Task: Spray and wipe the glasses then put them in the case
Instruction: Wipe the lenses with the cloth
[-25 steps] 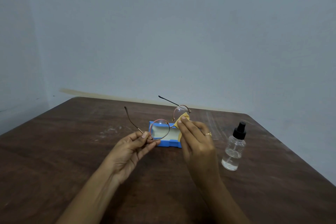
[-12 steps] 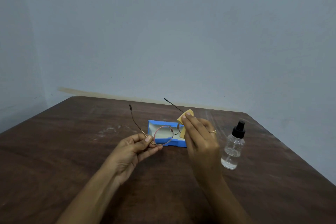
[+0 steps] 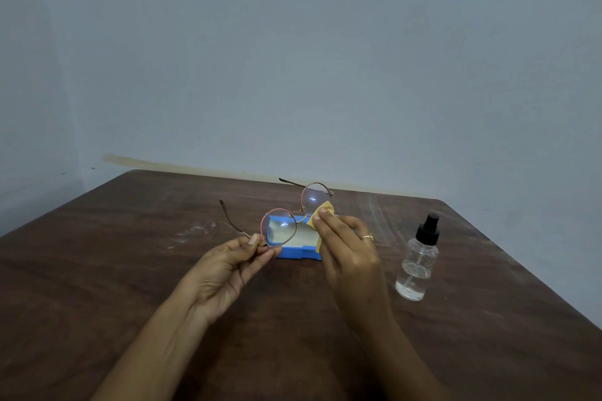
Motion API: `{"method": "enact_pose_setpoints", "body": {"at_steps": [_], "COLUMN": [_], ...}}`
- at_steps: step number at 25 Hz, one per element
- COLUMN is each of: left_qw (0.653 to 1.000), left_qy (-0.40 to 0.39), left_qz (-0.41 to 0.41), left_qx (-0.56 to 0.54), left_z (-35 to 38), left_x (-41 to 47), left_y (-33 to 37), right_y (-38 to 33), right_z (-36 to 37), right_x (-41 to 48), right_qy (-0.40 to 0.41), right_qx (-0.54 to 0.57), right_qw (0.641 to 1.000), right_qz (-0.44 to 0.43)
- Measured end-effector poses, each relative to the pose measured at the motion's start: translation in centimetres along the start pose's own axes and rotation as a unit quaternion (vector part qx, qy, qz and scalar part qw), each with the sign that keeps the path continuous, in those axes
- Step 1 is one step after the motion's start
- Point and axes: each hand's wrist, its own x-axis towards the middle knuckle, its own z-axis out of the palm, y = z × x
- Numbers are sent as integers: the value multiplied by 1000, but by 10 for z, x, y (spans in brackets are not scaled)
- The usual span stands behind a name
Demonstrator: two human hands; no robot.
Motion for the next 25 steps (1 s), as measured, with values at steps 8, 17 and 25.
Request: {"method": "enact_pose_setpoints", "body": {"at_steps": [8,17,25], "left_qw": [998,995,995], "left_qy": [-9,-14,-19], "left_qz": [-13,-13,-23], "left_qx": [59,98,100], "left_z": [-3,-3,-3], "left_x": [2,3,2], "left_y": [-4,-7,-9], "right_y": [9,-5,8], "right_z": [-1,-3,-5], "right_x": [4,4,4], "right_qy": [53,11,31], "right_qx": [9,23,-26], "right_qw": [995,999,998], "right_qz": [87,23,52]}}
